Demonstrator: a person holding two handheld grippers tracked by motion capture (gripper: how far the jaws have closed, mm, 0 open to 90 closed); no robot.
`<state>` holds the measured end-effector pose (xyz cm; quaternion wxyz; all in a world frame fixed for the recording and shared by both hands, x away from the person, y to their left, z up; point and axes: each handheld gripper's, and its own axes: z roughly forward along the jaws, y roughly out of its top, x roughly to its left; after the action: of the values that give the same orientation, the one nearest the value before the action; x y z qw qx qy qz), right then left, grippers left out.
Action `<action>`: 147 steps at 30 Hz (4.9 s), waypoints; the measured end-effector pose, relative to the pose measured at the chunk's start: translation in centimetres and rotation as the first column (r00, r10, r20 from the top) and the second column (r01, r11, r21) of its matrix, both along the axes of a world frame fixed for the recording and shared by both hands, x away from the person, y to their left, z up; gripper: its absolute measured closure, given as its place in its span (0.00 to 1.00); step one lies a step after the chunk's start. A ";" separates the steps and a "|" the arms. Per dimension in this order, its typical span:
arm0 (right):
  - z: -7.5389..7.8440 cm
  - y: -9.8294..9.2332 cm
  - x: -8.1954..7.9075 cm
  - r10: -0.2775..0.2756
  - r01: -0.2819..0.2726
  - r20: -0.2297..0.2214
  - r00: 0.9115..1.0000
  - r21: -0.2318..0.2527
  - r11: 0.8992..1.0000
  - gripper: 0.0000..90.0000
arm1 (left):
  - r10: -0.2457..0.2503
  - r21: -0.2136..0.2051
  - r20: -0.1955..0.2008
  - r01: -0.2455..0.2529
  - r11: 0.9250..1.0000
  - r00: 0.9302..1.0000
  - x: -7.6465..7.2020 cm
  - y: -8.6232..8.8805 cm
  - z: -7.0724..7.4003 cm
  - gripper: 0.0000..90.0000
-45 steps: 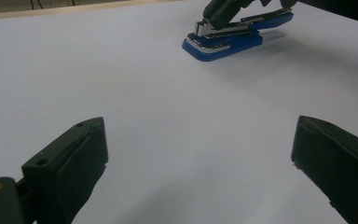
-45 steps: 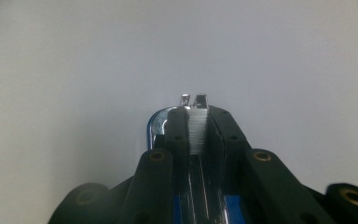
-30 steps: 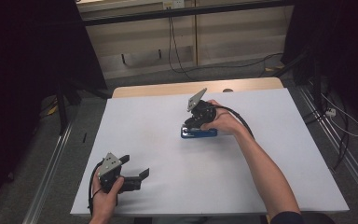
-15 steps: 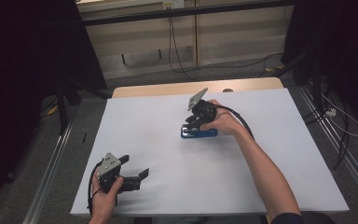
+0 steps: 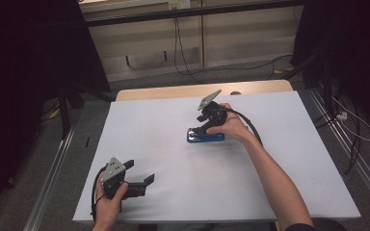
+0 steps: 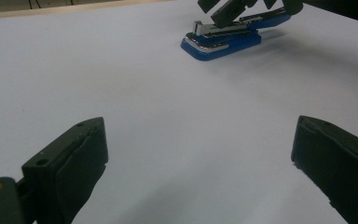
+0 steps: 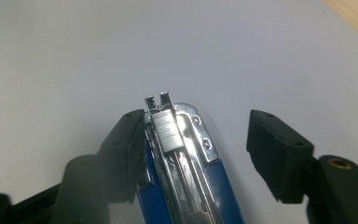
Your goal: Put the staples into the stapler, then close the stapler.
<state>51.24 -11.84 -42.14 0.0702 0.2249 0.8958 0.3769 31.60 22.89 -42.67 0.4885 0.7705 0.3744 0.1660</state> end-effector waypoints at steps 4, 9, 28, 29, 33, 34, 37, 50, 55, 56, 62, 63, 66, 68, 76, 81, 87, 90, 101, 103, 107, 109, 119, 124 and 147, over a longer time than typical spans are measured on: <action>-0.1 -0.3 -0.3 -0.049 0.050 -0.013 0.999 0.036 0.998 0.26 | -0.003 0.005 0.000 0.003 1.000 1.000 0.1 0.0 0.0 0.04; 0.0 -0.6 -0.7 -0.101 0.101 0.003 0.995 0.058 0.993 0.16 | -0.003 0.005 0.000 0.003 1.000 1.000 0.1 0.0 0.0 0.04; 0.4 -2.5 -2.2 -0.318 0.316 -0.016 0.948 0.170 0.933 0.07 | 0.001 0.006 -0.005 -0.001 1.000 1.000 0.1 0.0 -0.1 0.04; 0.4 -2.6 -2.2 -0.330 0.328 -0.019 0.944 0.175 0.928 0.07 | 0.005 0.002 -0.004 -0.005 1.000 1.000 0.1 0.0 -0.1 0.04; 0.4 -2.6 -2.9 -0.355 0.349 0.005 0.935 0.175 0.921 0.07 | 0.003 -0.001 -0.001 -0.003 1.000 1.000 0.1 0.0 0.0 0.04; 0.4 -2.6 -3.2 -0.358 0.350 0.018 0.933 0.172 0.921 0.07 | 0.002 0.001 0.000 -0.002 1.000 1.000 0.1 0.0 0.0 0.04; 0.5 -2.7 -3.8 -0.382 0.370 0.026 0.924 0.188 0.910 0.07 | 0.004 0.001 0.002 -0.004 1.000 1.000 0.0 0.0 0.0 0.05; 1.1 -3.9 -6.5 -0.480 0.455 0.065 0.875 0.229 0.860 0.07 | 0.030 -0.006 -0.006 -0.030 1.000 1.000 0.0 0.2 -0.2 0.05; 1.1 -4.8 -7.2 -0.521 0.490 0.071 0.851 0.251 0.835 0.06 | 0.027 0.010 -0.004 -0.027 1.000 1.000 0.0 0.4 -0.1 0.05; 1.1 -4.9 -7.4 -0.528 0.496 0.069 0.847 0.255 0.830 0.06 | 0.032 0.004 -0.006 -0.032 0.999 0.999 0.1 0.4 -0.2 0.05; 1.2 -6.1 -8.4 -0.564 0.523 0.084 0.822 0.282 0.804 0.06 | 0.023 0.008 -0.008 -0.023 1.000 1.000 0.1 0.5 -0.3 0.05; 1.2 -6.3 -8.5 -0.570 0.527 0.087 0.817 0.287 0.800 0.06 | 0.023 0.010 -0.009 -0.023 1.000 1.000 0.1 0.6 -0.3 0.05; 1.1 -6.8 -9.0 -0.584 0.539 0.091 0.806 0.294 0.789 0.06 | 0.035 -0.001 -0.012 -0.035 0.999 0.999 0.0 0.8 -0.3 0.05; 1.0 -7.2 -9.4 -0.591 0.544 0.098 0.800 0.296 0.785 0.06 | 0.041 -0.001 -0.010 -0.041 0.999 0.999 0.0 0.9 -0.3 0.05; 0.6 -8.4 -11.1 -0.614 0.556 0.111 0.782 0.323 0.766 0.05 | 0.056 -0.016 0.037 -0.056 0.998 0.998 0.0 0.4 0.2 0.06; 0.3 -9.0 -12.0 -0.627 0.565 0.133 0.767 0.322 0.760 0.05 | 0.033 -0.008 0.039 -0.033 0.999 0.999 0.2 -0.3 0.2 0.06; 0.2 -9.6 -13.3 -0.649 0.573 0.157 0.744 0.350 0.741 0.05 | 0.041 -0.003 0.041 -0.040 0.999 0.998 -0.1 -0.1 0.2 0.06; 0.3 -9.8 -14.0 -0.649 0.575 0.160 0.744 0.340 0.744 0.05 | 0.048 -0.003 0.038 -0.048 0.999 0.998 0.0 0.0 0.2 0.06; -0.7 -11.1 -15.5 -0.677 0.605 0.137 0.723 0.348 0.716 0.04 | 0.028 0.002 0.033 -0.028 1.000 0.999 0.2 -0.5 0.1 0.06; -0.9 -11.3 -15.7 -0.687 0.618 0.142 0.713 0.338 0.710 0.04 | 0.035 0.013 0.040 -0.036 0.999 0.999 0.1 -0.6 0.0 0.05; -1.2 -11.7 -16.0 -0.696 0.623 0.147 0.703 0.345 0.702 0.03 | 0.021 0.021 0.037 -0.021 1.000 0.999 0.0 -0.9 0.0 0.05; -1.2 -11.8 -16.1 -0.693 0.621 0.139 0.708 0.346 0.703 0.03 | 0.010 0.017 0.038 -0.011 1.000 0.999 0.1 -0.8 0.0 0.06; -1.3 -12.2 -16.2 -0.724 0.652 0.190 0.663 0.329 0.683 0.03 | -0.009 0.032 0.058 0.007 0.999 0.998 0.2 -1.3 0.1 0.05; -1.7 -12.6 -16.3 -0.719 0.650 0.187 0.669 0.323 0.688 0.02 | 0.010 0.042 0.117 -0.015 0.999 0.993 0.9 -2.0 0.7 0.05; -2.0 -12.6 -15.4 -0.681 0.608 0.174 0.712 0.333 0.721 0.13 | -0.034 0.011 0.080 0.033 0.999 0.996 7.1 -6.6 -0.2 0.05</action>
<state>35.85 -24.49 -44.16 0.2967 0.4759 0.6842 0.4662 38.74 16.24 -42.83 0.5019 0.7718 0.3409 0.1905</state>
